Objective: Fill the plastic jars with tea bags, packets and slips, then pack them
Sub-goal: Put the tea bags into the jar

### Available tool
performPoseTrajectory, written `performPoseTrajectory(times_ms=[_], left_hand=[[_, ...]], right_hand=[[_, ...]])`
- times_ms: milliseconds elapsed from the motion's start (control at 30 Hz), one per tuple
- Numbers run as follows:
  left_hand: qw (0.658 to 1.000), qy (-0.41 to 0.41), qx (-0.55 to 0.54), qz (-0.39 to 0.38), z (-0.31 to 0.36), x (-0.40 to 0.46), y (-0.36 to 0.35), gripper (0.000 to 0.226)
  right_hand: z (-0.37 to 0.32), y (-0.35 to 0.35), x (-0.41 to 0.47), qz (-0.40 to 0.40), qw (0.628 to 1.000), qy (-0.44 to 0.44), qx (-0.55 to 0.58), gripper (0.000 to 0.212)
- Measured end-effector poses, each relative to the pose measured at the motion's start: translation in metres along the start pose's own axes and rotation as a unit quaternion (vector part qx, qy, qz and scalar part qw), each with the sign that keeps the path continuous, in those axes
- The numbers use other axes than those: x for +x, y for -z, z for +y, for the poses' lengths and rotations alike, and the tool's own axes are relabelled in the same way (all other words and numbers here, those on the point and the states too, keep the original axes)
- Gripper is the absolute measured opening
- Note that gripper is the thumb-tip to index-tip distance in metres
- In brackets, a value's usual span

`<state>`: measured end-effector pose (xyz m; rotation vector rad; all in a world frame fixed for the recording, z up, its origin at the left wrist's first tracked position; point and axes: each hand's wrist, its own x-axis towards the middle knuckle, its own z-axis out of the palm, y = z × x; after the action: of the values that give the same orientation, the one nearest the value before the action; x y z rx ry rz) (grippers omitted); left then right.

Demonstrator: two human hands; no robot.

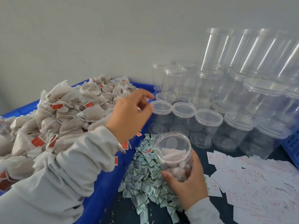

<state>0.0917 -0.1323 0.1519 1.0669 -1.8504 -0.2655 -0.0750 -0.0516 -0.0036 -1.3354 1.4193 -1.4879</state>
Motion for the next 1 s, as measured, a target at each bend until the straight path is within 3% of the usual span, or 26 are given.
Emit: performPoseTrajectory(times_ms=[67,133,200,267,333,400,567,733,833,1000], left_hand=[[0.995,0.029,0.045,0.080,-0.012,0.013,0.016,0.017],[0.987,0.082,0.103,0.094,-0.031,0.023,0.032,0.019],[0.969,0.155,0.193,0.020,-0.053,0.028,0.043,0.029],[0.916,0.217,0.318,-0.116,-0.068,0.027,0.046,0.038],[0.860,0.209,0.414,-0.213,-0.072,0.025,0.042,0.040],[0.844,0.196,0.438,-0.240,-0.071,0.025,0.039,0.041],[0.841,0.202,0.441,-0.242,-0.070,0.027,0.040,0.044],[0.883,0.233,0.353,-0.204,-0.066,0.027,0.044,0.034],[0.925,0.205,0.291,-0.131,-0.060,0.025,0.046,0.016],[0.963,0.169,0.208,0.033,-0.057,0.027,0.050,0.024]], right_hand=[[-0.001,0.001,-0.001,-0.001,1.000,0.002,-0.002,0.104],[-0.002,0.001,-0.001,-0.003,1.000,0.004,-0.004,0.104],[-0.003,0.001,-0.001,-0.005,1.000,0.003,-0.004,0.104],[-0.003,0.001,-0.001,-0.006,1.000,0.002,-0.005,0.104],[-0.003,0.000,-0.002,-0.006,1.000,0.001,-0.003,0.104],[-0.003,0.000,-0.002,-0.005,1.000,0.002,-0.002,0.105],[-0.002,0.000,-0.002,-0.003,1.000,0.005,-0.006,0.105],[-0.001,0.001,-0.002,-0.002,1.000,0.006,-0.010,0.105],[-0.001,0.001,-0.001,-0.003,1.000,0.007,-0.010,0.105],[-0.001,0.001,-0.002,-0.003,1.000,0.005,-0.011,0.104]])
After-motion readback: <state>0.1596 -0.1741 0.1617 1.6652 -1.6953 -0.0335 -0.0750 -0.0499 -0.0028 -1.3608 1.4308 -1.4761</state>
